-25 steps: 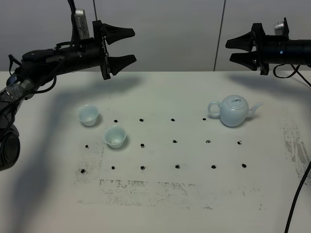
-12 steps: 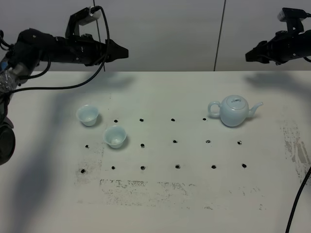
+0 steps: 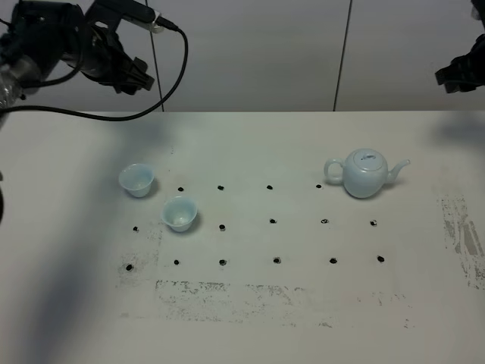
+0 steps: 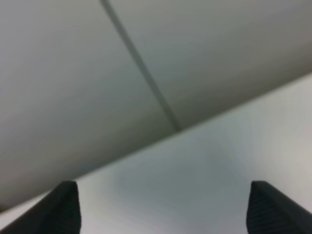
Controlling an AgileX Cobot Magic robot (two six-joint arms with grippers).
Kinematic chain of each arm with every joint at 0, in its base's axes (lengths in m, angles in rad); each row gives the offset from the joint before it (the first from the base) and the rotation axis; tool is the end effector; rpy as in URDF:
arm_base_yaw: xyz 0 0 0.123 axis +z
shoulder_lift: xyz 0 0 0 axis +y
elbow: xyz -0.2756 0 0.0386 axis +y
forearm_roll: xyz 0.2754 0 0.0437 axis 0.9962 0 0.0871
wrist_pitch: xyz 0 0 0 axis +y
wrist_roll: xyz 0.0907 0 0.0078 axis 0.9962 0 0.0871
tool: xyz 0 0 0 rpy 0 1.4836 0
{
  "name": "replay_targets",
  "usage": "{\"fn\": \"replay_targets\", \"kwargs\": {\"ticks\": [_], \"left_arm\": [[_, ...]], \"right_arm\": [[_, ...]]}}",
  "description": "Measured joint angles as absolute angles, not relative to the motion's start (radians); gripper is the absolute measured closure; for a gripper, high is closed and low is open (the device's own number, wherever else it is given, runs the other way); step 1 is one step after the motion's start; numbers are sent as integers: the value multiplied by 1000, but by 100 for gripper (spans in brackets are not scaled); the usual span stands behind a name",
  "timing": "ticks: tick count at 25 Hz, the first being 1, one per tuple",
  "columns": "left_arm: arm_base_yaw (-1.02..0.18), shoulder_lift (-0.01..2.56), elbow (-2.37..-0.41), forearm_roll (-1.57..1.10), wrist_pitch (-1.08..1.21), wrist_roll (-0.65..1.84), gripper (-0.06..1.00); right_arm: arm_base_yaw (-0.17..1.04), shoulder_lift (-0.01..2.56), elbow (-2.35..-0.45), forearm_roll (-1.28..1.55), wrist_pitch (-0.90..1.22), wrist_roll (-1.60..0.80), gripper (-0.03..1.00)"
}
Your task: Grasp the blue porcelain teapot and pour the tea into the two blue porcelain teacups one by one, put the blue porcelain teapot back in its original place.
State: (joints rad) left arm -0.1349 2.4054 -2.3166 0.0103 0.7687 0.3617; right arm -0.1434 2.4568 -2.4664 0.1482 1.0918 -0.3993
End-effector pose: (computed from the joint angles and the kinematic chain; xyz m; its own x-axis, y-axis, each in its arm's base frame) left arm 0.5685 -0.0765 0.2351 -0.5969 0.4451 -0.6676 0.3696 0.8910 0.2636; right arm 0.5582 -0.0685 0.2382 -0.8058 -0.2088 -0.5542 -0.2019 0.9766 -0.0743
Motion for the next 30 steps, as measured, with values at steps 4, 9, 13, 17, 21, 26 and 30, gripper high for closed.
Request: {"fn": "replay_targets", "kwargs": {"ticks": [4,9,13,17,21,26,30], "left_arm": [[-132,2240,-2167,88,883,345,36],[-117,1992,-1865,103,812,274,41],[-110,1762,-1549,110,660,232,42],[-110,1523,-1289,125,572,168,42],[-110,1277,-1105,133,588,106,42],[-110,993,-884,135,746,42,42],[-110,754,-736,135,888,0,42]], "right_arm": [[-148,2356,-2387,123,1178,-342,54],[-185,2276,-2245,132,1219,-313,58],[-207,2148,-2120,132,1197,-317,59],[-210,2003,-1984,141,1090,-332,59],[-210,1883,-1835,192,961,-380,59],[-210,1812,-1715,283,858,-484,59],[-200,1805,-1692,317,851,-546,59]]}}
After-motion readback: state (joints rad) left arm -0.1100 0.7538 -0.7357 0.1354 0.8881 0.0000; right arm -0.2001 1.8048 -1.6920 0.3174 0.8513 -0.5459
